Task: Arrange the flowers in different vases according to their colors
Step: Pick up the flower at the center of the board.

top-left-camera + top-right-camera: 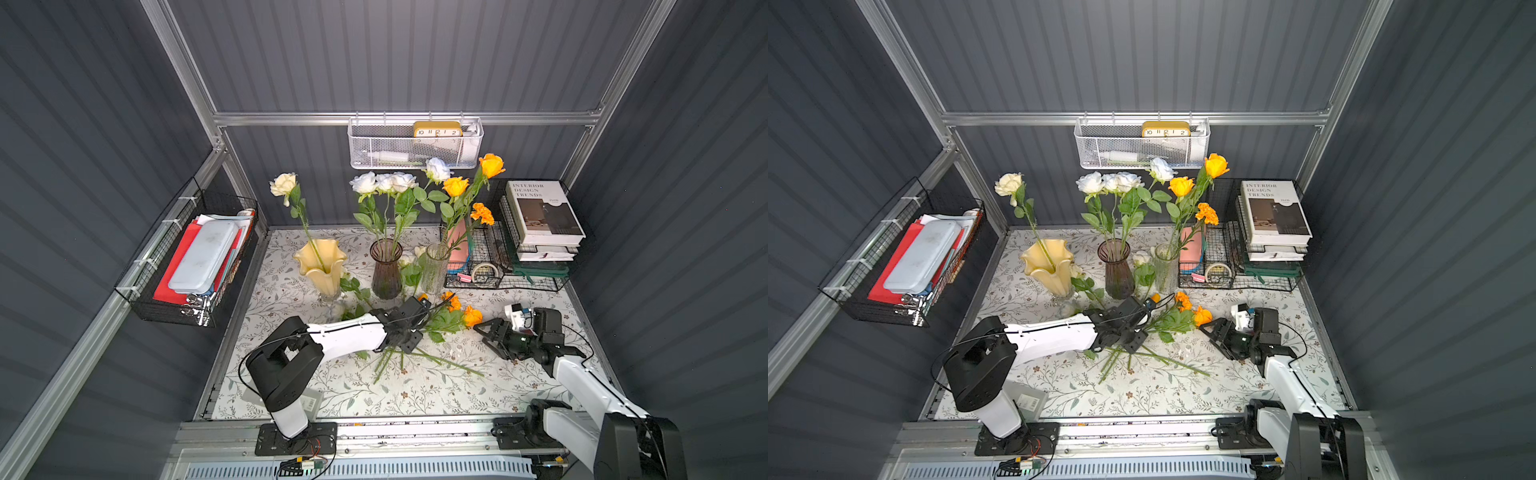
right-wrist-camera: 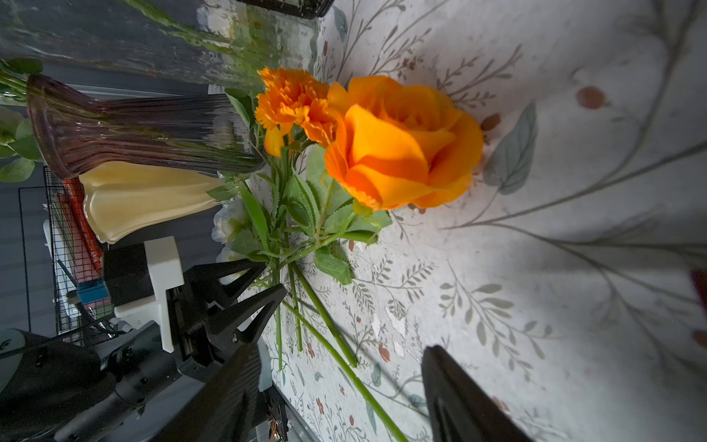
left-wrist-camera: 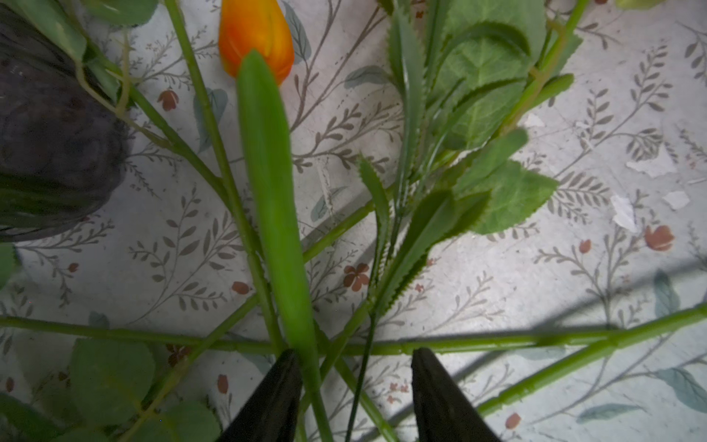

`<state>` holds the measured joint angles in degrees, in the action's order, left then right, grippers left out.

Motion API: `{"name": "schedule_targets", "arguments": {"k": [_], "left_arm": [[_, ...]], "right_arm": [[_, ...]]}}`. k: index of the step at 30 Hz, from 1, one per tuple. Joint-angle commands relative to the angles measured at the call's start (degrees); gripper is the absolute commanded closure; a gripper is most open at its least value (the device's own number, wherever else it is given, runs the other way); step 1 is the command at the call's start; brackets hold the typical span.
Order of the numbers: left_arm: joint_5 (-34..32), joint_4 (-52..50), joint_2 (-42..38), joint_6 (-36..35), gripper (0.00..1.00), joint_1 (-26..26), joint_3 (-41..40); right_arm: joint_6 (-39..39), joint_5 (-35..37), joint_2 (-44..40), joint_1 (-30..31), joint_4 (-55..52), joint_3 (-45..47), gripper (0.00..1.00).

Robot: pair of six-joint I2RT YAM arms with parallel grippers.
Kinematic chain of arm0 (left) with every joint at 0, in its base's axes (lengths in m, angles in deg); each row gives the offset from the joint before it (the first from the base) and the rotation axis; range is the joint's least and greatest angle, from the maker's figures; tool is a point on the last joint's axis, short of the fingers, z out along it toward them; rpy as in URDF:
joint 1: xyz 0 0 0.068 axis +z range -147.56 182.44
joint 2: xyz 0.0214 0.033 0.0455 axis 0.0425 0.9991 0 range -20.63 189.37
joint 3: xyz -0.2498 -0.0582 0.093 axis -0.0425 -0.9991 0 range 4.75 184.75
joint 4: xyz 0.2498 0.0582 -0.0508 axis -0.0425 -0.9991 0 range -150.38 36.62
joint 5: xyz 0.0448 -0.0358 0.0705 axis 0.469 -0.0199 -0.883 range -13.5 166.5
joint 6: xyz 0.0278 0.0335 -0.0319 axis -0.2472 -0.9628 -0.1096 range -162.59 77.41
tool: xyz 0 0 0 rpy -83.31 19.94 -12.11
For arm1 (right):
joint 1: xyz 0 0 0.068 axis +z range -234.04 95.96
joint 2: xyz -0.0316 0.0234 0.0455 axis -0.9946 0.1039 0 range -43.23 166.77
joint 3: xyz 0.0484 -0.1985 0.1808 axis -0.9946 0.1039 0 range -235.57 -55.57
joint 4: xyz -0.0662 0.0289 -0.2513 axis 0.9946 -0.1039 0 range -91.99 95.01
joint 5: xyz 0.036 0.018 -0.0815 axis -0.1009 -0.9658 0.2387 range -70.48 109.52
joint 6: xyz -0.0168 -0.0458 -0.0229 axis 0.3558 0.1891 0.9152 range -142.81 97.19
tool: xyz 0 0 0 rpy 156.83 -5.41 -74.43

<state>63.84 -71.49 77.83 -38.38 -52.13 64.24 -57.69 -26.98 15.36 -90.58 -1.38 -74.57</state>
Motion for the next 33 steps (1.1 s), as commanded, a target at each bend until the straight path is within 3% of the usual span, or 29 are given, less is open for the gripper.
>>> {"name": "schedule_targets", "arguments": {"k": [1,18,25,33], "left_arm": [[0.1,1.0,-4.0,-1.0,0.49,-0.3,-0.5],[2.0,1.9,-0.2,-1.9,0.51,-0.3,0.0],[3.1,2.6,2.7,-1.8,0.59,-0.3,-0.3],[2.8,3.8,3.1,-2.4,0.76,-0.3,0.1]], "right_arm": [[0.3,-0.7,0.0,0.2,0.7,0.6,0.28],[0.2,-0.8,0.0,0.1,0.8,0.7,0.28],[0.3,-0.5,-0.3,0.2,0.6,0.7,0.28],[0.2,-0.5,-0.4,0.2,0.6,0.8,0.28]]}}
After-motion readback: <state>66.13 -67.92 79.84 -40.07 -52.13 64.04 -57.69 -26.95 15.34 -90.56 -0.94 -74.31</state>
